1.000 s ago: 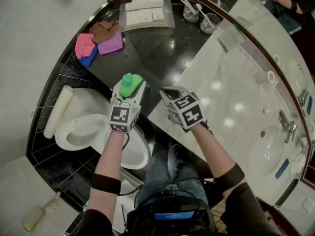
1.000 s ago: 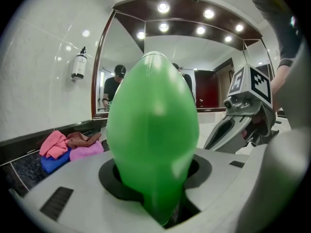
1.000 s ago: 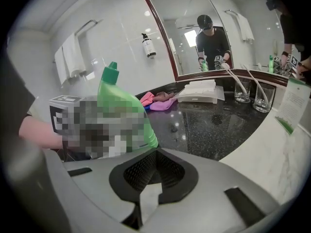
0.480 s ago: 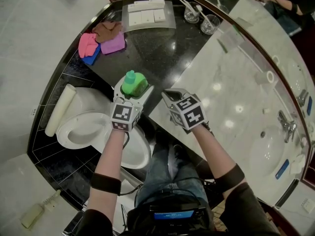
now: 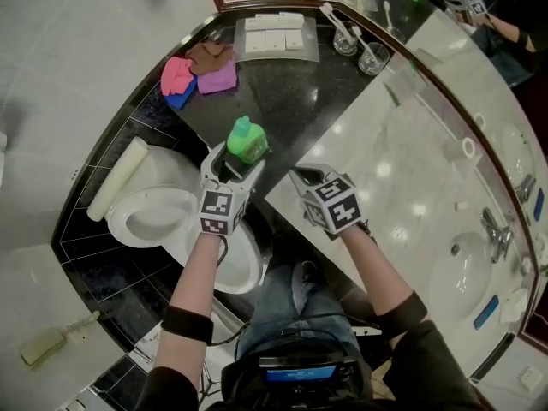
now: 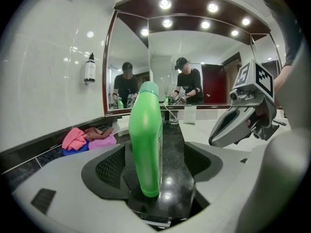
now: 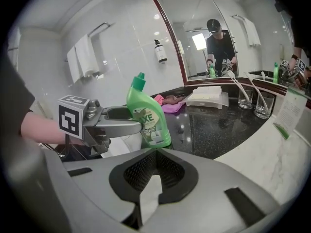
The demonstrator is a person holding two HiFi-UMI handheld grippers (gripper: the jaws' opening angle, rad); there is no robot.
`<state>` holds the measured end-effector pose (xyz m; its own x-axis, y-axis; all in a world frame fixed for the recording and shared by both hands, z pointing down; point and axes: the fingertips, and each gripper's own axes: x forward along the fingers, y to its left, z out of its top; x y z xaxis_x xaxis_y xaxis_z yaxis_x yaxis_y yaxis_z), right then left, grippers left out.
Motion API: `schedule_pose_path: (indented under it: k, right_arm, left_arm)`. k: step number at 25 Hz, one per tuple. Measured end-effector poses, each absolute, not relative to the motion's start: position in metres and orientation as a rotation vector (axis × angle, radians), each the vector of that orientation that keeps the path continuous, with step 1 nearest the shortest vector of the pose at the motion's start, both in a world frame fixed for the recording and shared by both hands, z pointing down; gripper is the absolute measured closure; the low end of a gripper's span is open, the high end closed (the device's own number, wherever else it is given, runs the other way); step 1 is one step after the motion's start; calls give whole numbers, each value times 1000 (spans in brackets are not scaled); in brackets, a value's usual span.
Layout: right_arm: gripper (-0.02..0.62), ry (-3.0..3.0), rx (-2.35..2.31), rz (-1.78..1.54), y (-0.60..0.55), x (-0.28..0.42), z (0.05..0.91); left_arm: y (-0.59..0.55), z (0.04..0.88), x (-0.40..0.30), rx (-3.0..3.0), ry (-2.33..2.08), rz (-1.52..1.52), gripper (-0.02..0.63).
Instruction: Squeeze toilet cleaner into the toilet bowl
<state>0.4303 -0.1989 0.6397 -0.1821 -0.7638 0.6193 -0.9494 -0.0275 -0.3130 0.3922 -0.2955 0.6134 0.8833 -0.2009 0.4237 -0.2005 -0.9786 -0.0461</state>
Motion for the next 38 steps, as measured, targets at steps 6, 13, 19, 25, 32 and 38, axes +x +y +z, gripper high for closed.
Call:
schedule_pose_path:
  k: [6, 13, 19, 25, 32, 38]
  right_arm:
    - [592, -2062, 1755, 964, -180, 406, 615]
    - [592, -2155, 1668, 888, -148, 370, 584]
    - [592, -2240, 1590, 861, -117, 327, 567]
    - [592, -2285, 1488, 903, -97, 270, 572]
    - [592, -2330, 1392, 830, -86, 189, 561]
    - [592, -2342, 1323, 800, -71, 115, 556]
  left_arm:
    - [-265, 588, 349, -3017, 421, -732, 222]
    - [-214, 543, 282, -3004, 661, -696, 563]
    - [-178, 529, 195, -3010, 972, -735, 603]
    - [-139, 526, 104, -2966, 1173, -787, 603]
    - [-104, 517, 9, -2907, 1352, -793, 603]
    - [-82, 510, -66, -2895, 1466, -759, 603]
